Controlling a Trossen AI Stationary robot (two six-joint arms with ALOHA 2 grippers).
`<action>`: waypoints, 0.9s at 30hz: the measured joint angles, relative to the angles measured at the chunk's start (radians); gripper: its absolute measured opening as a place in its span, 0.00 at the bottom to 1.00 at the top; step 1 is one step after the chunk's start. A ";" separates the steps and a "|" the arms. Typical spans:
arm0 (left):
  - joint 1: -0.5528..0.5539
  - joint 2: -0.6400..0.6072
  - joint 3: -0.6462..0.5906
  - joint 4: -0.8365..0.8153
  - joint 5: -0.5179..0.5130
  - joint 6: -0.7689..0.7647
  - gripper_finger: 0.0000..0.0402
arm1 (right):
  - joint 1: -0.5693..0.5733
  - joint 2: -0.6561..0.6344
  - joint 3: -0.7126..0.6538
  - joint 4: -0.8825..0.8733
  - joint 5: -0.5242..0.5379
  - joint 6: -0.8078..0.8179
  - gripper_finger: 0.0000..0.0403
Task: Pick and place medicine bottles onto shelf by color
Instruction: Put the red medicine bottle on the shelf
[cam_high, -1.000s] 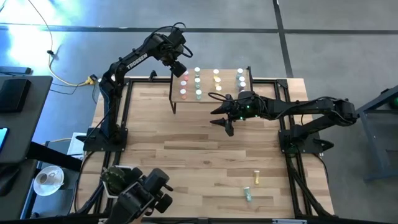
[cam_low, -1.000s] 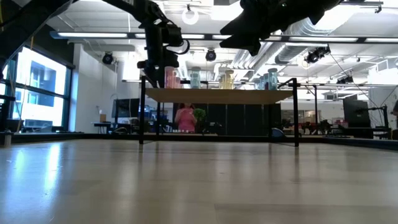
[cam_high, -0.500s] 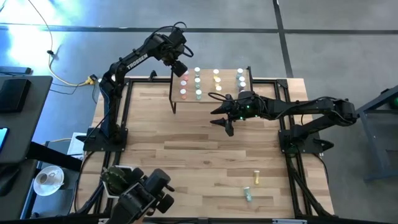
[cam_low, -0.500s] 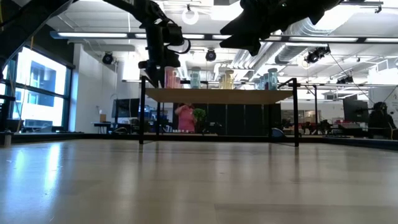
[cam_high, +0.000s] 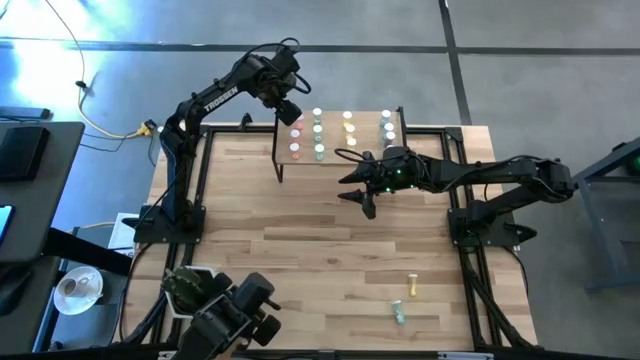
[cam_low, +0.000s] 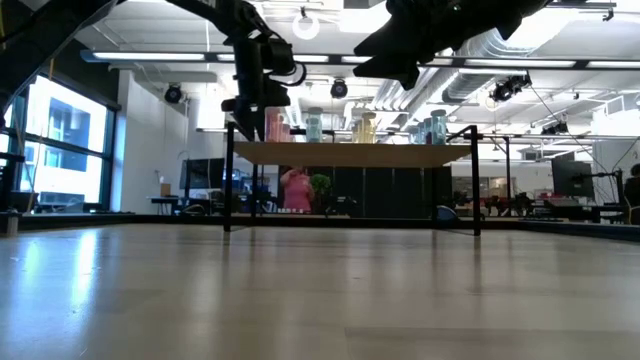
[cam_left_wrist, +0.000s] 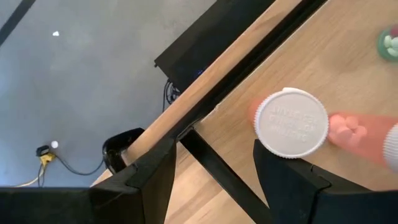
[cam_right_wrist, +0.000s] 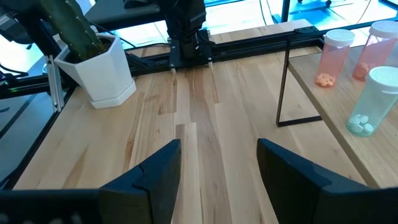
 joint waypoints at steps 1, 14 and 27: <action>-0.003 0.000 0.000 0.000 -0.004 0.000 0.51 | 0.000 0.000 0.000 0.000 0.000 0.000 0.50; -0.002 0.000 0.000 -0.014 -0.013 -0.011 0.45 | 0.000 0.000 0.000 0.000 0.000 0.000 0.50; -0.002 0.000 0.000 -0.007 -0.008 -0.028 0.44 | 0.000 0.000 0.000 0.000 0.000 0.012 0.50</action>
